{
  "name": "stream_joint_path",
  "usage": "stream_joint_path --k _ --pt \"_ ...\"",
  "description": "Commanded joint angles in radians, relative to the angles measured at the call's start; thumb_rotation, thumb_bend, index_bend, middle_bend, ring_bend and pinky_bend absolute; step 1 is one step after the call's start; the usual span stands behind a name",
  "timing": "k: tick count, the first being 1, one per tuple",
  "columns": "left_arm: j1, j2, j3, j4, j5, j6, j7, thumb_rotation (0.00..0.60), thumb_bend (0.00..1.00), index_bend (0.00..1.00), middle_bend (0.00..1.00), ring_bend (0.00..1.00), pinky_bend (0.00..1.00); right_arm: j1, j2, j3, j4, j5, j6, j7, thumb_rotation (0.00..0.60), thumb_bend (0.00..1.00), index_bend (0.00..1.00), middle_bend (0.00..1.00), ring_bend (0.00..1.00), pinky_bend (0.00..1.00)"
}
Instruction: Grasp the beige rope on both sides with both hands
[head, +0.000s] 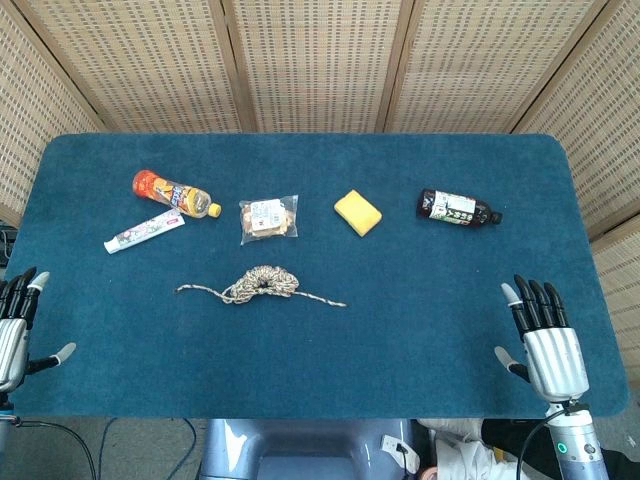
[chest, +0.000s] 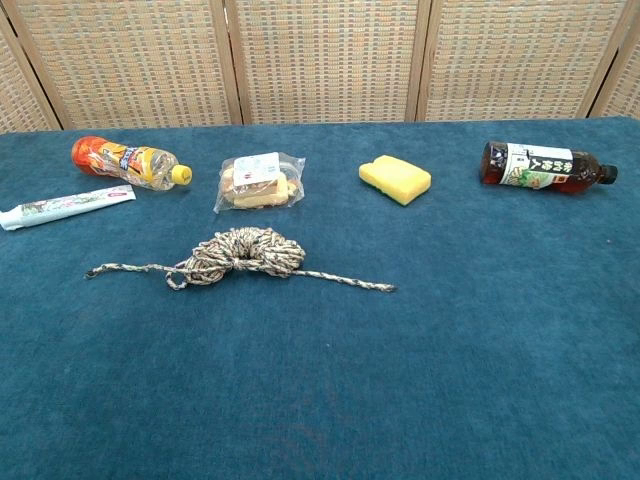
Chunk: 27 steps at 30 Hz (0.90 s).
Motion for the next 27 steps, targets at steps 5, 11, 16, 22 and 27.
stream_joint_path --k 5,11,16,22,27 --pt "0.009 0.006 -0.003 -0.005 0.010 -0.003 -0.003 0.600 0.00 0.00 0.00 0.00 0.00 -0.002 -0.006 0.013 0.046 -0.008 -0.031 0.028 0.600 0.00 0.00 0.00 0.00 0.00" --pt "0.011 0.008 -0.009 -0.010 0.014 -0.008 0.002 0.600 0.00 0.00 0.00 0.00 0.00 0.017 0.001 0.011 0.009 -0.035 -0.075 0.026 0.600 0.00 0.00 0.00 0.00 0.00" --pt "0.011 0.006 -0.015 -0.018 0.014 -0.016 0.018 0.600 0.00 0.00 0.00 0.00 0.00 0.113 0.013 0.044 -0.077 -0.019 -0.239 0.007 0.600 0.00 0.03 0.00 0.00 0.00" --pt "0.007 0.001 -0.026 -0.022 0.005 -0.027 0.042 0.600 0.00 0.00 0.00 0.00 0.00 0.295 -0.017 0.148 -0.165 0.145 -0.555 0.049 0.600 0.00 0.23 0.00 0.00 0.00" --pt "0.001 -0.004 -0.036 -0.021 -0.010 -0.046 0.054 0.600 0.00 0.00 0.00 0.00 0.00 0.408 -0.123 0.239 -0.157 0.340 -0.701 -0.010 0.600 0.06 0.34 0.00 0.00 0.00"
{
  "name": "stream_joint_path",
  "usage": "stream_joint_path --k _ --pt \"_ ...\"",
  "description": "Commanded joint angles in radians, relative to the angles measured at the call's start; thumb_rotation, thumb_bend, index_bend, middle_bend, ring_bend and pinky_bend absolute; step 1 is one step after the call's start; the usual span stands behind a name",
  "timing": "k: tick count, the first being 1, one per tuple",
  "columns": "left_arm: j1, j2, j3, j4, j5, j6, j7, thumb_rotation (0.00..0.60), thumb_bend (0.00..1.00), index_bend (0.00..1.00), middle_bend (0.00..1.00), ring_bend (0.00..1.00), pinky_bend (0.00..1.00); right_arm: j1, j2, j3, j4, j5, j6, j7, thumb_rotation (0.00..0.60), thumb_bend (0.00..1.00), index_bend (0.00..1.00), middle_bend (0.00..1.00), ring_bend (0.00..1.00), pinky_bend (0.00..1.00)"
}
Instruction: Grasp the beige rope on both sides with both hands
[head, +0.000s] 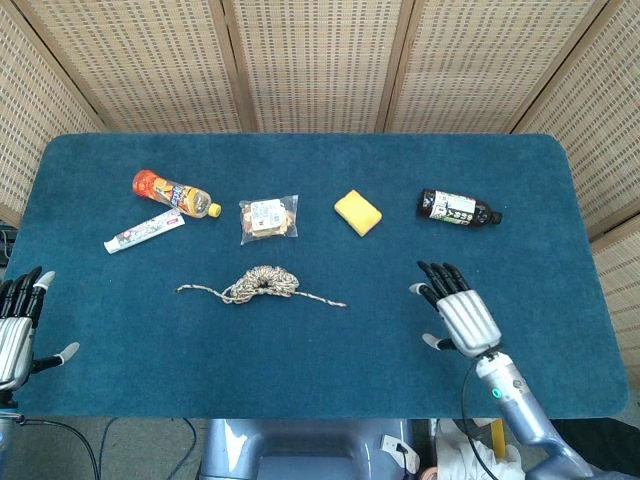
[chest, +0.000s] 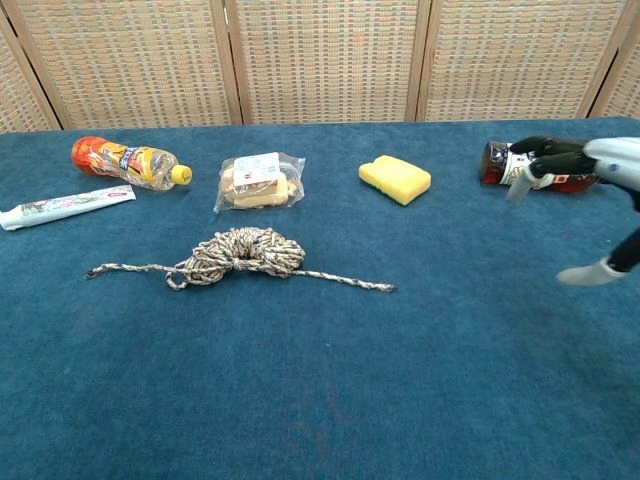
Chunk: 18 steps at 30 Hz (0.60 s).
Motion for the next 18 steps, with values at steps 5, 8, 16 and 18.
stream_joint_path --k 5,8,16,18 --pt "-0.009 -0.004 -0.013 0.002 -0.021 -0.025 0.009 0.600 0.00 0.00 0.00 0.00 0.00 0.213 -0.212 0.128 0.029 0.326 -0.175 -0.206 0.600 0.12 0.38 0.00 0.00 0.00" --pt "-0.013 -0.005 -0.016 0.002 -0.027 -0.034 0.014 0.600 0.00 0.00 0.00 0.00 0.00 0.259 -0.280 0.137 0.072 0.388 -0.175 -0.297 0.600 0.15 0.38 0.00 0.00 0.00" --pt "-0.016 -0.005 -0.022 0.002 -0.029 -0.044 0.012 0.600 0.00 0.00 0.00 0.00 0.00 0.385 -0.454 0.178 0.209 0.636 -0.141 -0.515 0.600 0.27 0.40 0.00 0.00 0.00" --pt "-0.015 -0.004 -0.024 0.002 -0.029 -0.043 0.009 0.600 0.00 0.00 0.00 0.00 0.00 0.407 -0.478 0.180 0.236 0.667 -0.135 -0.546 0.600 0.27 0.40 0.00 0.00 0.00"
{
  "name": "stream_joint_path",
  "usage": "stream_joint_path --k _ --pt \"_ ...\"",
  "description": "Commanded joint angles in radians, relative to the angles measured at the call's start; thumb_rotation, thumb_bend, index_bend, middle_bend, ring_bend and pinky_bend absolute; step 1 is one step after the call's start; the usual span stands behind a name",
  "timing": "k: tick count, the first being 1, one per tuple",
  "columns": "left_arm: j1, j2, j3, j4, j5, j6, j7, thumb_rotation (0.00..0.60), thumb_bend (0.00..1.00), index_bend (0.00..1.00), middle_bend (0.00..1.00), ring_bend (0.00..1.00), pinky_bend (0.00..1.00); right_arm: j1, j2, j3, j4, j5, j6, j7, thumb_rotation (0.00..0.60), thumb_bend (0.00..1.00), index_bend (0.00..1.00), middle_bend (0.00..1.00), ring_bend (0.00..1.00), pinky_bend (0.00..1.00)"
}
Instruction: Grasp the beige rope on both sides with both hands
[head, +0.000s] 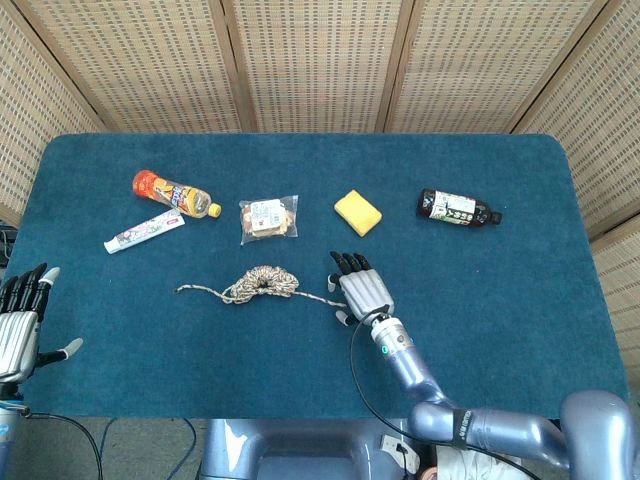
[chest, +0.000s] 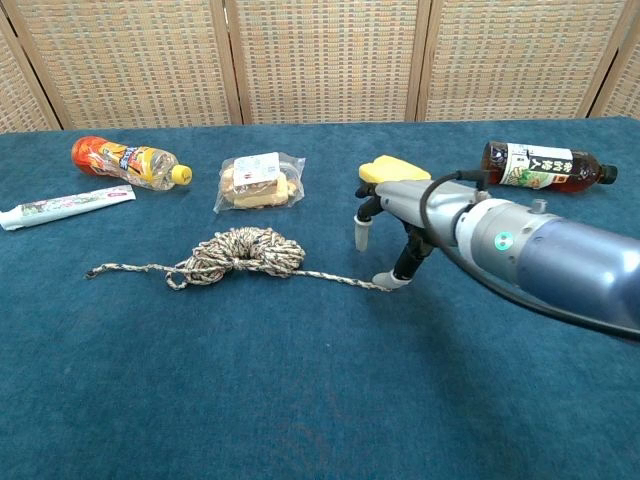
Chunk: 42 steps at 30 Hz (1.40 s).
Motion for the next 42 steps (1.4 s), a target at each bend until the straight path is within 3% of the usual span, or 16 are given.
stream_joint_path --k 1,8,42 --pt "0.001 0.002 -0.002 0.000 -0.001 0.001 -0.004 0.600 0.00 0.00 0.00 0.00 0.00 0.058 -0.064 0.017 0.064 0.074 0.016 -0.070 0.600 0.28 0.40 0.00 0.00 0.00" --pt "-0.003 0.002 -0.007 0.003 -0.010 -0.015 -0.005 0.600 0.00 0.00 0.00 0.00 0.00 0.089 -0.100 0.010 0.115 0.127 0.015 -0.091 0.600 0.28 0.42 0.00 0.00 0.00" --pt "-0.005 0.000 -0.010 0.001 -0.010 -0.028 0.000 0.600 0.00 0.00 0.00 0.00 0.00 0.096 -0.130 -0.045 0.198 0.113 -0.002 -0.046 0.600 0.40 0.55 0.00 0.00 0.00"
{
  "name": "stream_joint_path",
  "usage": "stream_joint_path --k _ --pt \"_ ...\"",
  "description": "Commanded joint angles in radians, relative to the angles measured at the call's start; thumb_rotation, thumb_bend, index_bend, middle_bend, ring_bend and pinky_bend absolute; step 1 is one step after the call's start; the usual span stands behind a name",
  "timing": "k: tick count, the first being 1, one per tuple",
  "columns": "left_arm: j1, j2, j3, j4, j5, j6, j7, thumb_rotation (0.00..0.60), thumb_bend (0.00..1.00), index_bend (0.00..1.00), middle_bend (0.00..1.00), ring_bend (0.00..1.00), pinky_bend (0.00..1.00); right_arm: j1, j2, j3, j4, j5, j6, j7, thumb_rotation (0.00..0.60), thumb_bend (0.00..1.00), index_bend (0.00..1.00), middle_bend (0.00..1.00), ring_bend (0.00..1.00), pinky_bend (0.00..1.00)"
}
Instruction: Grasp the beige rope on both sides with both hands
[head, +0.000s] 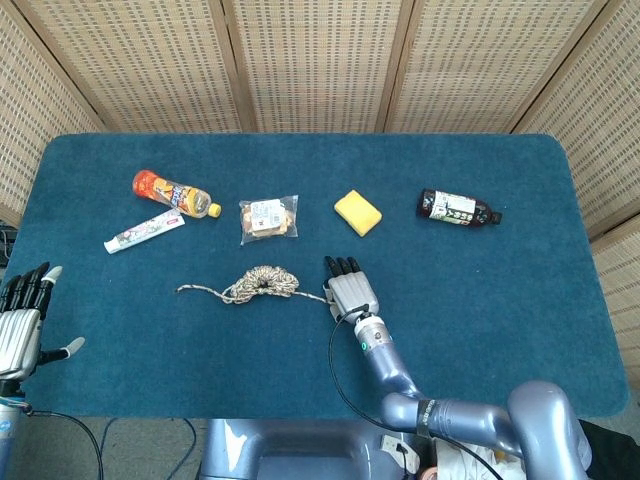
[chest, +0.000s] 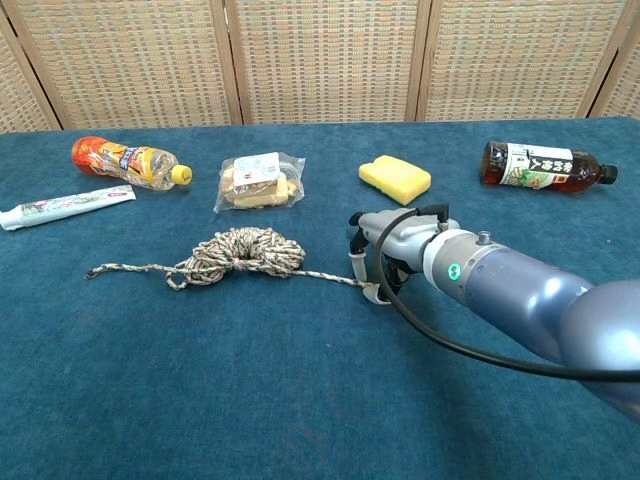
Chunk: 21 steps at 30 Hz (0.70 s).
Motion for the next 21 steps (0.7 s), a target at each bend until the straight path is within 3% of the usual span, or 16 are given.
stream_joint_path --k 1,6,17,21 --pt "0.000 0.000 0.001 0.000 0.002 0.000 0.001 0.600 0.00 0.00 0.00 0.00 0.00 -0.001 -0.001 -0.001 0.003 -0.002 -0.001 0.003 0.600 0.41 0.56 0.00 0.00 0.00" --pt "0.000 -0.001 0.001 0.001 0.003 -0.001 0.002 0.600 0.00 0.00 0.00 0.00 0.00 -0.003 -0.004 -0.005 0.011 -0.011 -0.001 0.012 0.600 0.44 0.63 0.00 0.00 0.00" --pt "-0.032 -0.016 -0.010 0.014 -0.010 -0.046 0.033 0.600 0.00 0.00 0.00 0.00 0.00 -0.014 0.010 -0.012 0.003 -0.051 0.004 0.043 0.600 0.52 0.66 0.00 0.00 0.00" --pt "-0.085 -0.033 -0.028 0.033 -0.016 -0.110 0.054 0.600 0.07 0.00 0.00 0.00 0.00 -0.019 0.022 -0.016 -0.009 -0.062 0.007 0.046 0.600 0.55 0.66 0.00 0.00 0.00"
